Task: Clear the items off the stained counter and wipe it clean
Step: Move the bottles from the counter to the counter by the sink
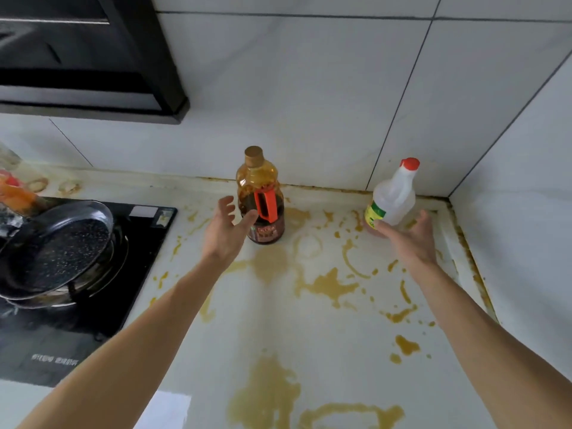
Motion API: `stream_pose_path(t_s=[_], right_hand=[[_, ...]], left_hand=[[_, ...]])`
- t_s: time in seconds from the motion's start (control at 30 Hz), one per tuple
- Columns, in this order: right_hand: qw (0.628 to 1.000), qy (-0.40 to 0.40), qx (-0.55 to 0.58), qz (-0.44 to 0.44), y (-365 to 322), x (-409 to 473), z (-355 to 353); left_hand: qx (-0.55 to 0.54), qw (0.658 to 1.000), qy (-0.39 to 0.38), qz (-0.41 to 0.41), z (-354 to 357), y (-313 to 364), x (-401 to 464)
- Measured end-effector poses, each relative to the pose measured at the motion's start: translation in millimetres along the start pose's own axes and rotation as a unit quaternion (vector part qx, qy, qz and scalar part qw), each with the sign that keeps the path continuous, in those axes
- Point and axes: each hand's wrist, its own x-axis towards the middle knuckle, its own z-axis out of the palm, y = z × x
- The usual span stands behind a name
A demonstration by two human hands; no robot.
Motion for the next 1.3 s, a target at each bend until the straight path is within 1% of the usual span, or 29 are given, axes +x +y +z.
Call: stream_pose_path(t_s=[0.07,0.17,0.37,0.6,0.7,0.87,1.07,1.17,1.3], right_hand=[[1.000,0.011,0.003,-0.008,5.0,16.3,6.6],[0.998,0.017,0.034,-0.043,10.8,34.5,14.2],[0.992,0.021,0.103,-0.067,12.7,52.5,26.8],[0.989,0.062,0.114,-0.072,14.8,55.8,38.0],[0.991,0.058,0.104,-0.068,11.9,48.2,35.5],[0.994,0.024,0.073,-0.082,-0.1,18.7,21.1],[0.992,-0.031,0.093,-0.074,-24.0,-38.0,-0.4],[0.993,-0.049,0.097,-0.054,-30.3,-72.3,-15.5],[0.993,-0.062,0.091,-0.029,-39.0,-126.1,-37.4]], left_hand=[[-0.017,1.000,-0.006,0.025,5.2,-1.3,10.5],[-0.030,0.998,-0.007,0.048,14.7,1.6,22.1],[-0.057,0.996,0.018,0.059,33.3,-4.3,50.3],[-0.096,0.993,0.050,0.044,47.4,-9.5,58.0],[-0.096,0.992,0.063,0.043,48.3,-2.9,51.9],[-0.060,0.993,0.062,0.079,40.2,8.7,20.1],[-0.052,0.993,0.035,0.099,6.0,39.6,-36.4],[-0.062,0.993,0.023,0.095,-14.3,51.2,-71.7],[-0.064,0.997,0.000,0.052,-40.6,52.8,-122.4]])
